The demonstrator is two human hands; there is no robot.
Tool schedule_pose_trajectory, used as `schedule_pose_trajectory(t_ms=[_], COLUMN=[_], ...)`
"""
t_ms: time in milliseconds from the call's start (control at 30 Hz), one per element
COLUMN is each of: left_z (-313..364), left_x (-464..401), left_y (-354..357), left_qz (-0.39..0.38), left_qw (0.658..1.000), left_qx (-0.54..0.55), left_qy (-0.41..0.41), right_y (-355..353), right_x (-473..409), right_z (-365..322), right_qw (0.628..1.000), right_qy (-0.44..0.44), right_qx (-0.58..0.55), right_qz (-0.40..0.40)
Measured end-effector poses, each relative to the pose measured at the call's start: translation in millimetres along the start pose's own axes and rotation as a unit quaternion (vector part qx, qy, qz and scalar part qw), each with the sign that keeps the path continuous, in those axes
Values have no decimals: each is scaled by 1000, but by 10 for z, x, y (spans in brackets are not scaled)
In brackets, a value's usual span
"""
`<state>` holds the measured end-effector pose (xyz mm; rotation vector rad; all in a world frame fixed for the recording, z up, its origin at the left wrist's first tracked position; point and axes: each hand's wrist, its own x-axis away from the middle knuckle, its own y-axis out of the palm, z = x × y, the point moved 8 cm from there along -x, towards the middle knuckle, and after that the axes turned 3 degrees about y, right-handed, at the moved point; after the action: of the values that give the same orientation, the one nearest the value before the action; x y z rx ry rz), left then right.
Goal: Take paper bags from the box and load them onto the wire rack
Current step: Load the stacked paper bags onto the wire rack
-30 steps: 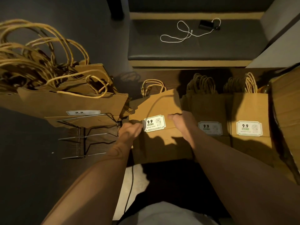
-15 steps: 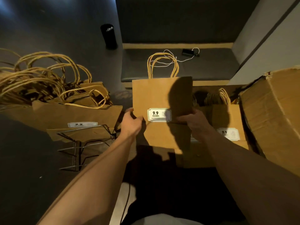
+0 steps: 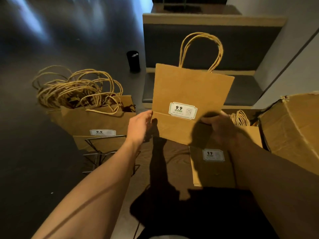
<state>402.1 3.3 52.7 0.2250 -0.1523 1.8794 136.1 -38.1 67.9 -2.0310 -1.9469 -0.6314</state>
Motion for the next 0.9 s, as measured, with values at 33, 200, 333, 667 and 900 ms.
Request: schedule_pose_trajectory(t_ms=[33, 200, 333, 667, 900], left_z=[-34, -175, -127, 38, -354], left_x=[36, 216, 343, 515, 506], left_y=[-14, -330, -572, -1286, -1667], left_qz=[1, 44, 57, 203, 80], left_qw=[1000, 992, 990, 959, 898], left_qx=[-21, -113, -131, -197, -416], left_qy=[-7, -30, -8, 5, -119], right_y=[1, 129, 291, 1132, 1828], right_x=[18, 169, 279, 416, 454], right_z=[-26, -16, 18, -137, -214], right_qw=[1000, 996, 984, 992, 985], right_qy=[-7, -6, 15, -12, -63], right_qx=[-5, 43, 60, 62, 85], right_qz=[2, -79, -165, -111, -135])
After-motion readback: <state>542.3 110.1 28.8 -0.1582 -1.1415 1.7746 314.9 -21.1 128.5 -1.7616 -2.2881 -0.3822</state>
